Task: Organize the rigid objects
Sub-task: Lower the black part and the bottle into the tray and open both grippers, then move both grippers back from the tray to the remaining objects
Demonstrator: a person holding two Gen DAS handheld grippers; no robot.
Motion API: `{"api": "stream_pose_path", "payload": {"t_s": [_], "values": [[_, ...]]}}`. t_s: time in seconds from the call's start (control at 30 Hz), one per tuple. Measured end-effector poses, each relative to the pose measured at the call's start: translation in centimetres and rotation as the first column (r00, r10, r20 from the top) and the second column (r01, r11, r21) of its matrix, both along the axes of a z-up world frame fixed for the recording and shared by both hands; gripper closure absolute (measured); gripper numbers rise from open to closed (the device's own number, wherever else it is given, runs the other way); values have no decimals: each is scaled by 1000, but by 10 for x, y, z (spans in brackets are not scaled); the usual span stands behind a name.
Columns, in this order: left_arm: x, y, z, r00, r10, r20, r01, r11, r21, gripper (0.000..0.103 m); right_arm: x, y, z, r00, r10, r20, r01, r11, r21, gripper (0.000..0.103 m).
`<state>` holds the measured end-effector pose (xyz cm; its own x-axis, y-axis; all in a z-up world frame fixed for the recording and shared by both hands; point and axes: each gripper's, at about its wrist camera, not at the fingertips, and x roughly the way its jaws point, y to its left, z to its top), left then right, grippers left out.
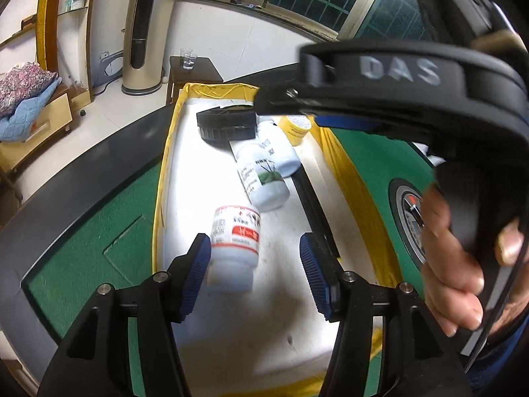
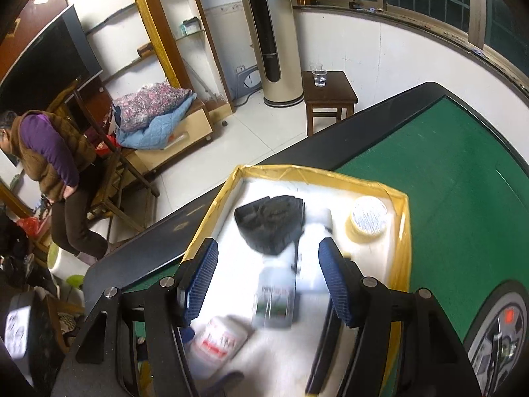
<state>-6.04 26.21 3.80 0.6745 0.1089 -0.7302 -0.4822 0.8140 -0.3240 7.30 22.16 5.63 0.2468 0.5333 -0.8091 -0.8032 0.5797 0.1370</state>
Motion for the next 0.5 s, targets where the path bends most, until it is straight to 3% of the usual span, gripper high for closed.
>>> {"api": "stream_pose_path", "payload": {"t_s": [0.33,0.5], "values": [[-25,-34,14,999,-11,33,9,999,48,48,-27,-61,-1,997,-36,-71,42,996,78,45],[-37,-61,17,997,-53,59,48,996,72,48,-44,-121,-2,992,-50,-113,67,987,149,45]]}}
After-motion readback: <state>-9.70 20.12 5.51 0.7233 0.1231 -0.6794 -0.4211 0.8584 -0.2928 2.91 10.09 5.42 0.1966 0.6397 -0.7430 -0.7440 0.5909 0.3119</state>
